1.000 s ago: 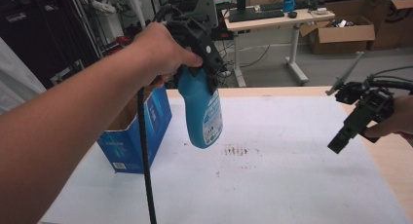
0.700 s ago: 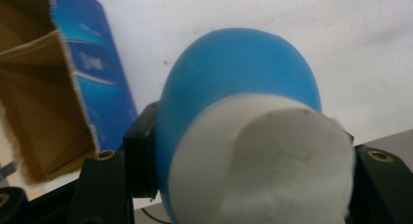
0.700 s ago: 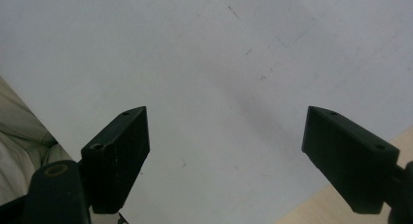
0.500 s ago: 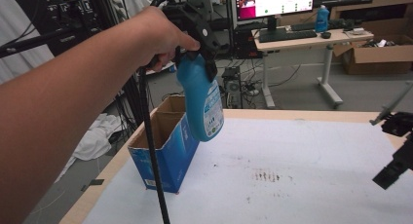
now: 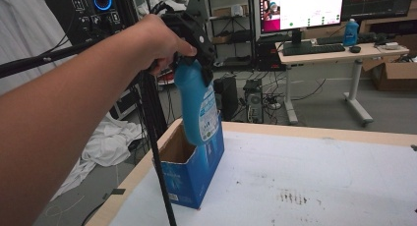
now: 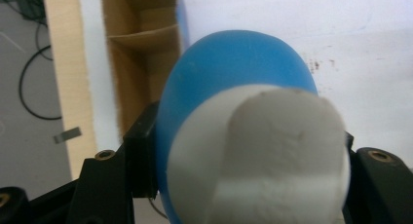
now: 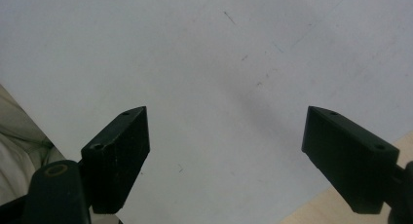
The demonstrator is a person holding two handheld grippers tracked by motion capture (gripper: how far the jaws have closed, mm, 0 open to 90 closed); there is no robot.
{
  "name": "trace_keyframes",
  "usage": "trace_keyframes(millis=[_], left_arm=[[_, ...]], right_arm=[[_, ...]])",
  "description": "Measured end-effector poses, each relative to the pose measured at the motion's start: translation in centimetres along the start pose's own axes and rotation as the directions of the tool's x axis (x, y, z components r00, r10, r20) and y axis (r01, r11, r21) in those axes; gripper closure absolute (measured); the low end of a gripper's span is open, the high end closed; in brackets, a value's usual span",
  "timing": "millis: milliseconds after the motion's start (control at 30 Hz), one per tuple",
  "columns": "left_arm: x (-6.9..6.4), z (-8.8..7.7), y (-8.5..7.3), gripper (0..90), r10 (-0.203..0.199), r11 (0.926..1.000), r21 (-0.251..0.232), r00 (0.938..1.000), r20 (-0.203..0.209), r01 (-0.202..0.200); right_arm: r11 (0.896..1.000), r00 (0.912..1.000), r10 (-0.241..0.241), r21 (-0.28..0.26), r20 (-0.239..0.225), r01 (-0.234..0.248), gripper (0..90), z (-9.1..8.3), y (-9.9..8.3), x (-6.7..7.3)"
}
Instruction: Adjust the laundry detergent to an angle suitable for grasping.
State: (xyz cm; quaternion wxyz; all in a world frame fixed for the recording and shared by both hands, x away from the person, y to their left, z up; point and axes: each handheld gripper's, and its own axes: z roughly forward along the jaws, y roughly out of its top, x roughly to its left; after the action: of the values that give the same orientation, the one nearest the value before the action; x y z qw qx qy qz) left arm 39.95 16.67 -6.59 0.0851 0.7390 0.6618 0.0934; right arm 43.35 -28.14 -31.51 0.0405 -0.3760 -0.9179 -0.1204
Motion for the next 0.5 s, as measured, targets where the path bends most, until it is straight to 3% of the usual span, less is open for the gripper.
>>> trace_keyframes(millis=[233,500], left_arm=[[2.3,-0.7,0.2,37.7,-0.03,0.9994,-0.014,0.9993,-0.02,0.03],[4.6,0.7,0.5,37.7,-0.072,0.9971,-0.029,0.9968,-0.036,0.071]], right_arm=[[1.0,1.0,0.009,0.007,-0.004,-0.009,17.5,0.3,0.2,-0.3],[1.0,1.0,0.007,0.013,-0.004,-0.007,17.5,0.4,0.7,-0.5]])
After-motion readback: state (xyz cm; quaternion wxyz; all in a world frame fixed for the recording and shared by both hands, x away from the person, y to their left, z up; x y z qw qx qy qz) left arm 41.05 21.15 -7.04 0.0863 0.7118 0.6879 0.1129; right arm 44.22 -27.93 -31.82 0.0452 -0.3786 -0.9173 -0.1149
